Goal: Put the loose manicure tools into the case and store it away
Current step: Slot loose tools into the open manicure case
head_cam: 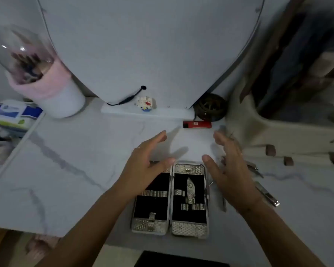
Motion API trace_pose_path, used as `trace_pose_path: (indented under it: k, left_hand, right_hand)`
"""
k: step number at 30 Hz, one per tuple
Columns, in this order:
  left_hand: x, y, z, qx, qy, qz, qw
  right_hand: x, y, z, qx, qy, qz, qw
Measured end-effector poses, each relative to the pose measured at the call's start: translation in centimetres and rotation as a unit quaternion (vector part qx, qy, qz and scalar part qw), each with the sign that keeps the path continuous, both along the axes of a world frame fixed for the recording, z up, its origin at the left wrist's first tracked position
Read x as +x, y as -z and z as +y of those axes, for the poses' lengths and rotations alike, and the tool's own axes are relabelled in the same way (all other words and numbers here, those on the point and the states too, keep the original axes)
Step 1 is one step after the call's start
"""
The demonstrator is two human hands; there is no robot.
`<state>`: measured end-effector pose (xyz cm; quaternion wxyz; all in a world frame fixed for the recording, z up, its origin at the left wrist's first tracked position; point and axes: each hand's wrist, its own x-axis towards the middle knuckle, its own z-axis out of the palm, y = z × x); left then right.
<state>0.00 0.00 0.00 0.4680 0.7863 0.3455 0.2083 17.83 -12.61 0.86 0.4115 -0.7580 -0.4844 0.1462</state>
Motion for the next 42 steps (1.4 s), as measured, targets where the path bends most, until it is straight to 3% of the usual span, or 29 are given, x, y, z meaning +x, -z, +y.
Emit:
trace_pose_path:
  k: [5,14,19,29,35,39,42]
  left_hand:
    - [-1.2,2.9,-0.4,0.022,0.034,0.010,0.999]
    - [-4.0,4.5,-2.4,0.116,0.038,0.024,0.992]
    - [-4.5,4.2,-2.1,0.051,-0.014,-0.021,0.998]
    - [-4.3,4.5,-1.5,0.019,-0.029,-0.047,0.998]
    - [-3.9,4.7,-0.1,-0.039,-0.030,-0.067,0.997]
    - [-3.7,4.8,1.8,0.007,-0.001,-0.031,0.999]
    - [-3.3,4.5,2.8,-0.015,0.005,-0.046,0.999]
  right_hand:
    - [0.0,2.0,-2.2,0.040,0.001,-0.014,0.999]
    - [-0.9,4.6,-8.0,0.052,0.104,-0.100,0.988]
    - [-2.0,4.8,-7.8,-0.007,0.145,-0.125,0.981]
    - [-1.3,3.8,-6.1,-0.083,0.183,-0.129,0.971]
    - [-0.7,4.0,-5.4,-0.075,0.189,-0.134,0.970]
    - [-0.3,4.2,-5.2,-0.078,0.194,-0.129,0.969]
    - [-0.3,4.3,-5.0,-0.085,0.193,-0.130,0.969]
